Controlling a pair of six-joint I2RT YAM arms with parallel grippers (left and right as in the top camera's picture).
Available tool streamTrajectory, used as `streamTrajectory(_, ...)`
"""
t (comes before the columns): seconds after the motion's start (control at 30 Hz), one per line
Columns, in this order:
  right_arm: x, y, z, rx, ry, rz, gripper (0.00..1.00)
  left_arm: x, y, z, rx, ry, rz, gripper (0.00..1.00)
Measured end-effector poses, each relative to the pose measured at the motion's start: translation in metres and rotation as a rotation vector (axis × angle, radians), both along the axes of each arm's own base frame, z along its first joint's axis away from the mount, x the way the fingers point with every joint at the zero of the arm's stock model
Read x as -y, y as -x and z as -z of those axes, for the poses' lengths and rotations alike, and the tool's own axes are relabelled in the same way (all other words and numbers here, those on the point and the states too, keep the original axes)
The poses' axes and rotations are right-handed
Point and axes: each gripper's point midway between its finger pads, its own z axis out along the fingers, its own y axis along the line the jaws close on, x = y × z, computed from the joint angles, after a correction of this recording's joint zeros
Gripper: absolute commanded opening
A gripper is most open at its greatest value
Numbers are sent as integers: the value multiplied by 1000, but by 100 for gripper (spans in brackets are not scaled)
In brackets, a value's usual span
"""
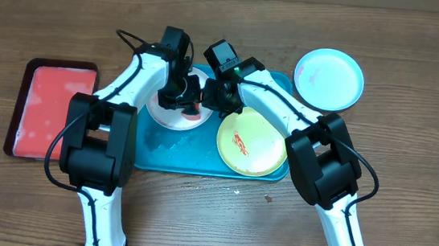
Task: Clean dirty plates on tray and stack at the side
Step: 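Scrub the white plate with the sponge while right gripper holds it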
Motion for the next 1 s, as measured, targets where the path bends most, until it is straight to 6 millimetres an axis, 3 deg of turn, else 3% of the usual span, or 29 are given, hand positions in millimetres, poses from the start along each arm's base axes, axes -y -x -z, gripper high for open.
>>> streamTrajectory(0.17,-4,1,-1,3,-8,-6,4,-38,-10,1,20,-93,-78,4)
streamTrajectory(0.33,-4,2,-1,1,-9,-8,4,-97,-26,-1,58,-188,-211,4)
streamTrajectory(0.43,-8,1,-2,5,-23,-10,4,-110,-30,-2,66,-176,-246,4)
streamTrajectory(0.63,-9,3,-1,2,-22,-9,4,-102,-41,-4,106,-125,-244,4)
streamTrajectory(0.77,-9,3,-1,1,-22,-6,4,-81,-49,-6,131,-41,-215,4)
streamTrajectory(1.0,-9,3,-1,0,-22,-7,4,-10,-48,-10,160,49,-74,4)
